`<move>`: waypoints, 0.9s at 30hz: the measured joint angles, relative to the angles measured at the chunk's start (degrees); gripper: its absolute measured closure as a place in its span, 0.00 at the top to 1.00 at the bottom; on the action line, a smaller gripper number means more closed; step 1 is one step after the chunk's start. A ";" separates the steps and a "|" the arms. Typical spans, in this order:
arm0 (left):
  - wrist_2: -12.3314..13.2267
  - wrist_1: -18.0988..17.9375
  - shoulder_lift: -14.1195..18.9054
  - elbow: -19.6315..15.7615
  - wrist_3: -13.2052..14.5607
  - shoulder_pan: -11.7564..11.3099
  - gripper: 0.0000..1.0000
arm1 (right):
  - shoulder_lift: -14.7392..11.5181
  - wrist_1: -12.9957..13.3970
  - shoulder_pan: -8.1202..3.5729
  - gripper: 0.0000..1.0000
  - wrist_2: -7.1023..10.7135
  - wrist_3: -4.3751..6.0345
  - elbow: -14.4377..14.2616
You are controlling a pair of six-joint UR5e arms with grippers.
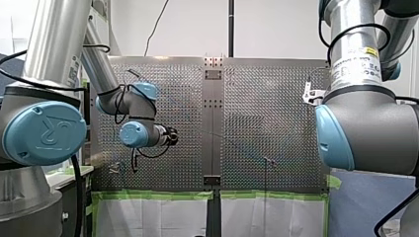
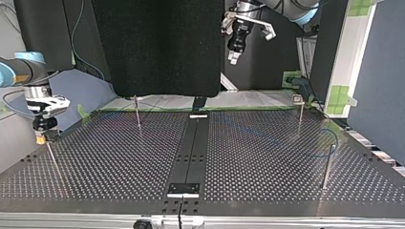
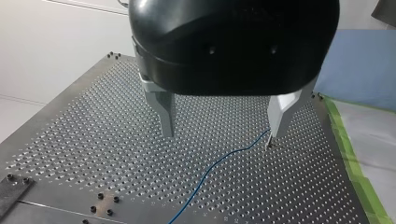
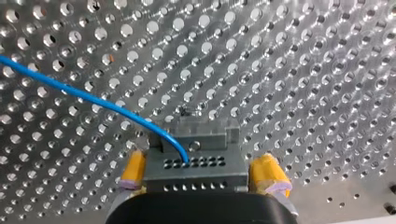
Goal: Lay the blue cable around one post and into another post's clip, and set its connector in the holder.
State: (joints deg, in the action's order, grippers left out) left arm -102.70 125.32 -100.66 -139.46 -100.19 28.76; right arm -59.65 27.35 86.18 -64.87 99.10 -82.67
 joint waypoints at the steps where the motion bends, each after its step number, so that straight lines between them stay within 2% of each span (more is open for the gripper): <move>1: 0.00 0.01 0.00 0.00 0.00 0.00 0.98 | 0.00 -0.01 0.02 1.00 0.22 0.01 0.00; 8: 0.01 0.03 0.01 0.00 0.00 0.00 0.98 | -0.01 -0.01 0.08 1.00 0.91 0.23 0.00; 22: 0.00 0.11 0.01 0.00 0.00 0.00 0.98 | 0.06 -0.46 0.12 1.00 0.97 0.31 0.00; 27: 0.01 0.11 0.00 0.00 0.00 0.00 0.98 | 0.08 -1.17 0.10 1.00 0.97 0.04 -0.02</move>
State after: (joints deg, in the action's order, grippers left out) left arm -102.70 125.43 -100.66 -139.46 -100.19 28.76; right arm -59.57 26.19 86.28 -63.90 99.15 -82.68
